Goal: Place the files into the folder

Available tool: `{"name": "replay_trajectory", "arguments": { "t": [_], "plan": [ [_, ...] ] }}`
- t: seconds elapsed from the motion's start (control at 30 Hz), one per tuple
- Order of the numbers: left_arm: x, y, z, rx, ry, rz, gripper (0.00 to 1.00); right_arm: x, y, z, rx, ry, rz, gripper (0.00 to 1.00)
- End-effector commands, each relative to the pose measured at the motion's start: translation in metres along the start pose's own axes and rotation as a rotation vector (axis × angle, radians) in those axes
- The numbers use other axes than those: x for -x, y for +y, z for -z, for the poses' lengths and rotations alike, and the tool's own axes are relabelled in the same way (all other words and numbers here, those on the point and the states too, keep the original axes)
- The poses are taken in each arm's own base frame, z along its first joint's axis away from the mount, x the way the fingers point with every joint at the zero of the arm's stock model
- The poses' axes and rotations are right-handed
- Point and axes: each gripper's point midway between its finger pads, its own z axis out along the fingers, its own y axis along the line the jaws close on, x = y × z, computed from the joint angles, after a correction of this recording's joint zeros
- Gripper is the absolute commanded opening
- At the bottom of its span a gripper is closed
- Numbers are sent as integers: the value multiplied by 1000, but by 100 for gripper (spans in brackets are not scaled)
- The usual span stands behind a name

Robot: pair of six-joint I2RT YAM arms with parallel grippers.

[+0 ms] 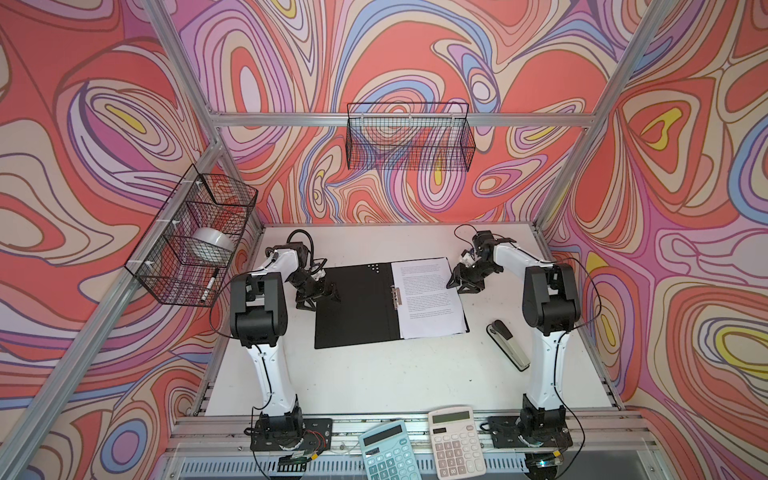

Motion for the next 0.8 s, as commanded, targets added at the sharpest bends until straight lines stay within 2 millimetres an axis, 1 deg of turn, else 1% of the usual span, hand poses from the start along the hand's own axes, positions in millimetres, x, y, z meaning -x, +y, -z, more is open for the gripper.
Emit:
{"name": "replay_trajectory", "arguments": {
  "t": [0.0, 0.13, 0.4, 0.77],
  "plan": [
    [5, -16, -6, -105, 8, -26, 94, -17, -16, -9, -51, 68, -25, 54],
    [4, -29, 3, -155, -11, -47, 93, -16, -13, -12, -29, 71, -29, 53],
    [2, -50, 24, -234, -41, -81, 92, -18, -15, -17, -25, 87, -35, 53],
    [-5, -69, 38, -323, -50, -109, 91, -21, -17, -22, -22, 106, -41, 52]
  ]
}}
